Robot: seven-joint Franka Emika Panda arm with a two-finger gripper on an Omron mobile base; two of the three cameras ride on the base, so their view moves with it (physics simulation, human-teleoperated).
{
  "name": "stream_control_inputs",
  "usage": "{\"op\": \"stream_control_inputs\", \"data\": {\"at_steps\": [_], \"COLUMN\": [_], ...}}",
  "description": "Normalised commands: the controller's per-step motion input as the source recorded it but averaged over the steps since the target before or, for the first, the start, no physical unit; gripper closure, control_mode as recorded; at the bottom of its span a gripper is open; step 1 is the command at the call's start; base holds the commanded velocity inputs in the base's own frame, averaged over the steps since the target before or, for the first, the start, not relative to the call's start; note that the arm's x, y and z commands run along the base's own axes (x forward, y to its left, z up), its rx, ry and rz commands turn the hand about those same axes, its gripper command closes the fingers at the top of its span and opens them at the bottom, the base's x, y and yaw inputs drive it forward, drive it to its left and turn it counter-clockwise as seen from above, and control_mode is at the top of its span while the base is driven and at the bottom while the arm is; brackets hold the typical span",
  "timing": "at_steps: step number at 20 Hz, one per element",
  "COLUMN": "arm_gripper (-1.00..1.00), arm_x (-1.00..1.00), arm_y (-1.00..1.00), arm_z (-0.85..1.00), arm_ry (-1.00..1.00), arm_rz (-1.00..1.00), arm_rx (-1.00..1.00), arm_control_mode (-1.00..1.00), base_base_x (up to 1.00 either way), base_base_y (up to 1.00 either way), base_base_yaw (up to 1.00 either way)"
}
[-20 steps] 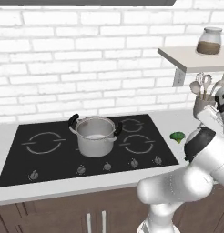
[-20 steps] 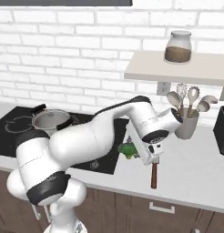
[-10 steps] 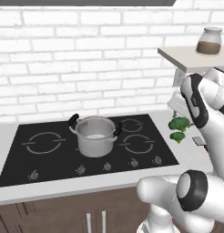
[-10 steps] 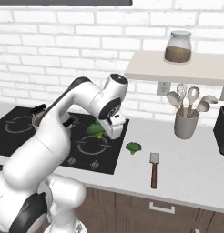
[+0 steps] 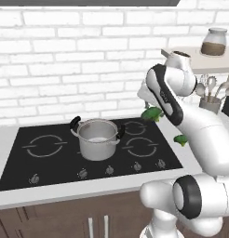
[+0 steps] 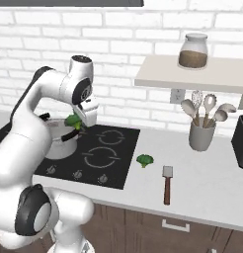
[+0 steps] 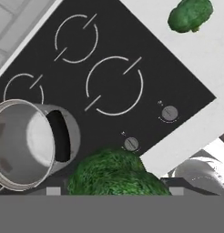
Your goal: Put the broccoli and broccoli in the pot. Retrieve the spatula and lightly stir the vegetables in the pot.
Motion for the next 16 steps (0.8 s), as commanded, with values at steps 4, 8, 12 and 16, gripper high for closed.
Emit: {"op": "stream_control_inputs", "data": {"at_steps": [4,8,12,16], "arm_gripper": [1.0,1.0,1.0,1.0], "arm_x": [1.0,0.99,0.81,0.64], "arm_y": [1.0,1.0,1.0,0.87], "arm_z": [-0.17,-0.58,-0.69,-0.76], "arm_ry": [0.11,0.1,0.13,0.13], "arm_rz": [0.05,0.04,0.0,0.0], "arm_rx": [-0.05,-0.1,-0.13,-0.13], "arm_control_mode": [-1.0,-1.0,-1.0,-1.0], "base_base_x": [0.0,0.0,0.0,0.0], "base_base_y": [0.0,0.0,0.0,0.0], "base_base_yaw": [0.0,0.0,0.0,0.0]}}
